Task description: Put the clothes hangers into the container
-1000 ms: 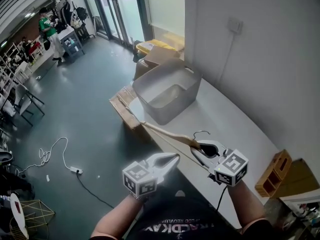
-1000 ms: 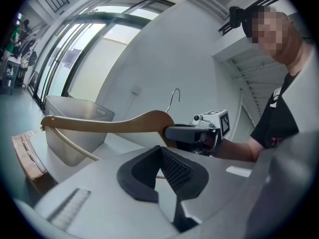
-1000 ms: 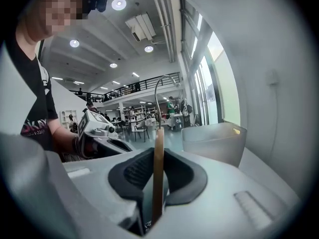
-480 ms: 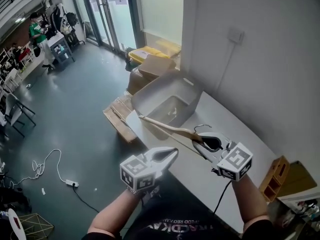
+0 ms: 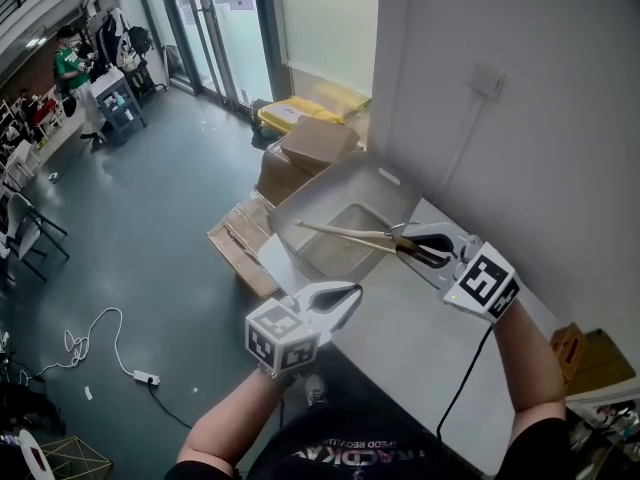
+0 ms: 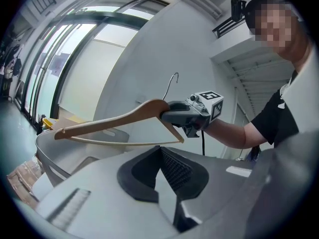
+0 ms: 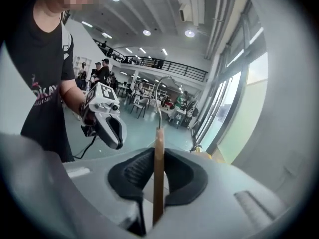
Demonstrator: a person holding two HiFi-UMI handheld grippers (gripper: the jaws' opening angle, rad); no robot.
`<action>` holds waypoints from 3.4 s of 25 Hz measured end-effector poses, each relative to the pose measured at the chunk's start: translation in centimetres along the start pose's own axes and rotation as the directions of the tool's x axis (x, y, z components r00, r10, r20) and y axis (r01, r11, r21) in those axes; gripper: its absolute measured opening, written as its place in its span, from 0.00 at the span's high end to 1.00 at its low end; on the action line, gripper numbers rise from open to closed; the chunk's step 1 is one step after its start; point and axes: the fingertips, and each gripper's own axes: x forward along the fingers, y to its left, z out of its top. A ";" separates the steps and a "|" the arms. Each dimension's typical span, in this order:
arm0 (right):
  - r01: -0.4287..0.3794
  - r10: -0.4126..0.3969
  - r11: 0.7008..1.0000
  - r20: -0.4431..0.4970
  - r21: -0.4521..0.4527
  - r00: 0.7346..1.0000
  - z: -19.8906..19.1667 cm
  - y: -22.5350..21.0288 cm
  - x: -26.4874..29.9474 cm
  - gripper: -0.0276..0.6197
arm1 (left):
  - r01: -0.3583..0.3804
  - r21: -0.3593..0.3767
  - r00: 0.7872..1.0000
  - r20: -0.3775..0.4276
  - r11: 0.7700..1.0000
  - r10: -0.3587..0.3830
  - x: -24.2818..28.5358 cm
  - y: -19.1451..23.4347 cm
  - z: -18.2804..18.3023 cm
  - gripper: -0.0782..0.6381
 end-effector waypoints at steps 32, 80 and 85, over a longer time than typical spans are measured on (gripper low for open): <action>-0.481 0.281 0.690 -0.412 -0.541 0.867 -11.8 -3.8 22.5 0.87 | -0.044 -0.078 0.991 -0.132 0.996 0.033 -0.1 13.7 -3.2 0.89; -0.671 0.210 0.583 -0.714 -0.458 0.668 -16.5 -3.6 16.9 0.76 | -0.031 0.057 0.972 -0.231 0.998 0.043 1.4 7.3 -5.1 0.88; -0.650 0.206 0.623 -0.710 -0.435 0.673 -16.3 -3.7 16.3 0.76 | -0.025 0.061 0.973 -0.229 0.998 0.039 1.0 7.2 -4.9 0.88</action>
